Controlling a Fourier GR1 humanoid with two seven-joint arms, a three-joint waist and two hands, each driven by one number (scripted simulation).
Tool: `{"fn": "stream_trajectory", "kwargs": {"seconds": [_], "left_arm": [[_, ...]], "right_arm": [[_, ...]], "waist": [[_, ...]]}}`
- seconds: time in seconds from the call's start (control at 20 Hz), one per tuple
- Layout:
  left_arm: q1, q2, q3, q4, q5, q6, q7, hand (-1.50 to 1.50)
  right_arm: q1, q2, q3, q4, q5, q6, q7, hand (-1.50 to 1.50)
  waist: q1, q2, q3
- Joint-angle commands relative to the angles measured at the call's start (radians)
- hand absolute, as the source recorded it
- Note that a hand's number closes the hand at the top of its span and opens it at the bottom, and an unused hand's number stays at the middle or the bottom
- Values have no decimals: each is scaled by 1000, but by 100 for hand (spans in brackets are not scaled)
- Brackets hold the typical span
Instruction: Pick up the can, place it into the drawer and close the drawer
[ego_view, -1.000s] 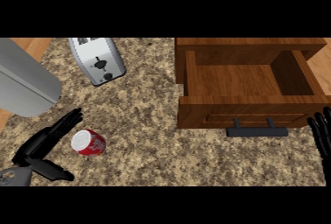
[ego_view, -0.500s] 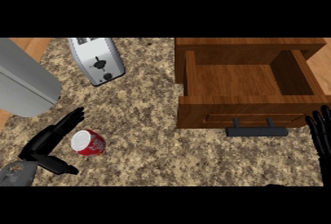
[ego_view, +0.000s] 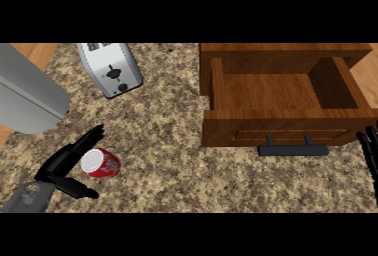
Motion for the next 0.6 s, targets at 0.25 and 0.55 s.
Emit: {"fn": "stream_trajectory", "kwargs": {"seconds": [0.25, 0.55], "left_arm": [[-85, -12, -11, 116, 5, -79, -94, -150], [-96, -55, -40, 176, -27, -12, -149, -150]], "right_arm": [[-49, 12, 13, 0, 11, -23, 54, -150], [-19, 22, 16, -7, 13, -4, 24, -150]], "waist": [[2, 1, 0], [-1, 1, 0]]}}
